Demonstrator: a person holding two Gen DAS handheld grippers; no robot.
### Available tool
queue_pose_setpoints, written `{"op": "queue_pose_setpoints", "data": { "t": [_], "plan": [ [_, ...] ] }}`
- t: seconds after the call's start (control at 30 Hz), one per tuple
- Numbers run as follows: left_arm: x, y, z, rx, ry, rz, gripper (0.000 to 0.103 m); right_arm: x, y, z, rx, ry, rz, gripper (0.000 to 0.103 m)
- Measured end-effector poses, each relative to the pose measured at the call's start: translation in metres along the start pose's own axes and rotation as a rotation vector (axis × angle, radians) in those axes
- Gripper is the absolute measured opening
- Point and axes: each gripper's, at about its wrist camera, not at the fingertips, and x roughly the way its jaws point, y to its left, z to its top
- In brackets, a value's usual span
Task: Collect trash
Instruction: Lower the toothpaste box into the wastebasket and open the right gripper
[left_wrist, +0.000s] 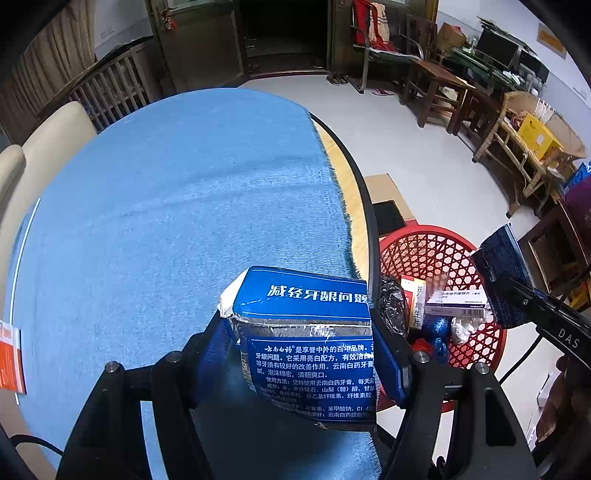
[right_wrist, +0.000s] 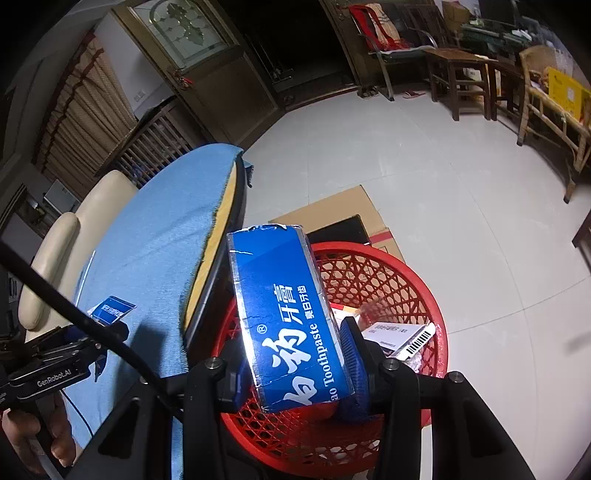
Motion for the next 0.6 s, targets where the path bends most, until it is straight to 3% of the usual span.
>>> {"op": "queue_pose_setpoints", "data": {
  "t": [0.53,0.57,0.6],
  "plan": [
    [0.005,-0.023,0.013,0.048,0.015,-0.014,0.073,0.014,-0.022,0.002,0.056,0.016,-0.016,0.047],
    [0.005,-0.026,0.013,0.052,0.016,-0.016,0.073,0.016,-0.025,0.002,0.069,0.020,-0.020,0.050],
    [0.006,-0.028,0.014,0.056,0.017,-0.018,0.073,0.020,-0.029,0.003,0.087,0.034,-0.020,0.060]
  ]
}}
